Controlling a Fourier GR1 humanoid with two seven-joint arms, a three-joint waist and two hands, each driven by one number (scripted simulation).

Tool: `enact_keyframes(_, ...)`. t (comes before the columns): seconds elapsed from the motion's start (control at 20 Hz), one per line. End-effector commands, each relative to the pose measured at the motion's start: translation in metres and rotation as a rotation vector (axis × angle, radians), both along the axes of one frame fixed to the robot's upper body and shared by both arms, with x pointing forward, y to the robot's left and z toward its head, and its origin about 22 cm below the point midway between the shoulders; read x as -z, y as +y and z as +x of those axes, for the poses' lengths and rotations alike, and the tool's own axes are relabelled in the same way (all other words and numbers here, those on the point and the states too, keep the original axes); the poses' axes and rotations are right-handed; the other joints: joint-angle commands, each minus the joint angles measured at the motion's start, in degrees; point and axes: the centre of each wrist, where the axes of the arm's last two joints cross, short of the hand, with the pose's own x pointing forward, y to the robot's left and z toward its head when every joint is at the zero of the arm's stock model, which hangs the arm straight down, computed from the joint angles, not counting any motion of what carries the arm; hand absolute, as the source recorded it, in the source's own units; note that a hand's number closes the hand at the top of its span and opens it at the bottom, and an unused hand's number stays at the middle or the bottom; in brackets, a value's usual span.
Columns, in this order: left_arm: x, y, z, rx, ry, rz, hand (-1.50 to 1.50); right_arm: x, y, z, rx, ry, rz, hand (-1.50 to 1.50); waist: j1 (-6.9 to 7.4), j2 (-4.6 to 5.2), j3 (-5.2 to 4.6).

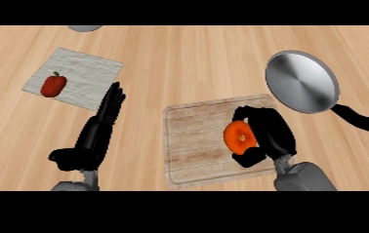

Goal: Pick the squash from the cutting board and place it in the pan

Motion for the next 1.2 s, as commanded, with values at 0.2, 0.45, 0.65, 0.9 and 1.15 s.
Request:
enact_keyframes(0.2,-0.01,-0.005,0.003,-0.019,0.005,-0.014,0.0,-0.051,-0.014,-0.062,-0.149,-0.295,0.065,1.5,-0.43,0.03,0.13)
enact_keyframes(0.45,-0.001,0.009,-0.007,0.014,-0.005,-0.008,0.0,-0.087,-0.045,-0.074,-0.065,-0.362,0.214,1.5,0.23,0.25,0.12)
enact_keyframes(0.65,0.0,0.006,0.004,0.003,-0.009,0.0,0.0,-0.099,-0.049,-0.069,0.052,-0.345,0.32,1.5,0.39,0.36,0.1)
enact_keyframes(0.9,-0.013,-0.001,0.002,0.019,-0.001,0.005,0.0,-0.09,-0.097,-0.033,0.159,-0.339,0.427,1.5,0.99,0.4,0.16)
enact_keyframes(1.15,-0.013,-0.011,0.002,0.026,0.005,0.001,0.0,-0.04,-0.109,0.014,0.223,-0.372,0.396,1.5,1.44,0.58,0.18)
